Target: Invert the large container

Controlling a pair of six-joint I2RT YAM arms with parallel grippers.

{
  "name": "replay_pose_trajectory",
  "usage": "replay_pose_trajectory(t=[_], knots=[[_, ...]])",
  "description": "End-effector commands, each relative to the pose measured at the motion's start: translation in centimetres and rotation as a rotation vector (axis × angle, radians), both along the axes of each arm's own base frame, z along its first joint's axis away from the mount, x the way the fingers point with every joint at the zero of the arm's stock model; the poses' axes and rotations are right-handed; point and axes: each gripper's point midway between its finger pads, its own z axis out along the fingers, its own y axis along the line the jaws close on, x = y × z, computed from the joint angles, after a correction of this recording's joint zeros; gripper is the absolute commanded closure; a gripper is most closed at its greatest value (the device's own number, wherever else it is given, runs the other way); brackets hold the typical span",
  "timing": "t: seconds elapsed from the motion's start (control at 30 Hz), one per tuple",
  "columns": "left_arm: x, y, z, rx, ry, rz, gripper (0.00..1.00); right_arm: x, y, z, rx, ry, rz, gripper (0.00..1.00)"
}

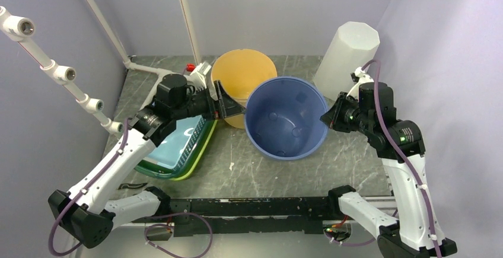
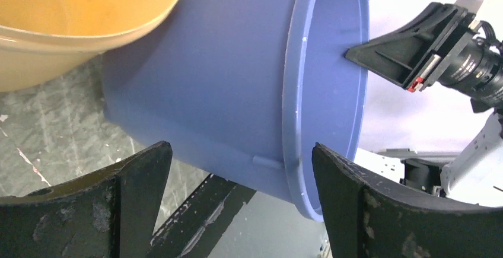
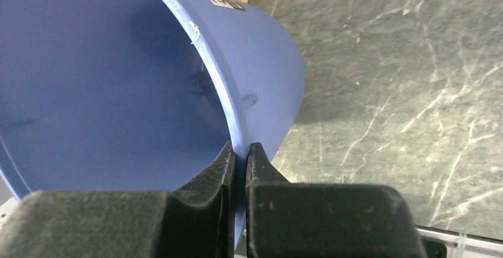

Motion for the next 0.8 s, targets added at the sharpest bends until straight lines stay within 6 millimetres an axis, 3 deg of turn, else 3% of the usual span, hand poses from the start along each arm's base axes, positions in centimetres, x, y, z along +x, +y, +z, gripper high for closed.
replay_pose_trajectory(t=[0.0,0.13,0.23,0.43,0.57,0.77], knots=[[-1.5,-1.4,2.4,-0.036,-0.071,-0.102,0.07,0.8,2.2,2.9,0.101,-0.099,0.081,1.0],[-2.7,-2.4,3.2,-0.003,-0.106,-0.145,0.09,1.1,2.2,2.1,0.09,-0.059,0.077,1.0],[-3.0,-2.8,2.3,0.072,-0.097,-0.149,0.14,1.2,2.4,2.1,0.096,-0.058,0.084,1.0],[-2.6,-2.7,-0.7,0.231,-0.043,-0.115,0.37,1.2,3.0,2.3,0.119,-0.059,0.11,1.0],[-2.0,-2.2,-2.1,0.293,-0.019,-0.066,0.47,1.1,3.1,2.2,0.116,-0.05,0.116,1.0],[-2.1,-2.2,-3.8,0.333,0.031,-0.048,0.76,0.5,3.9,2.4,0.137,-0.051,0.18,0.97]])
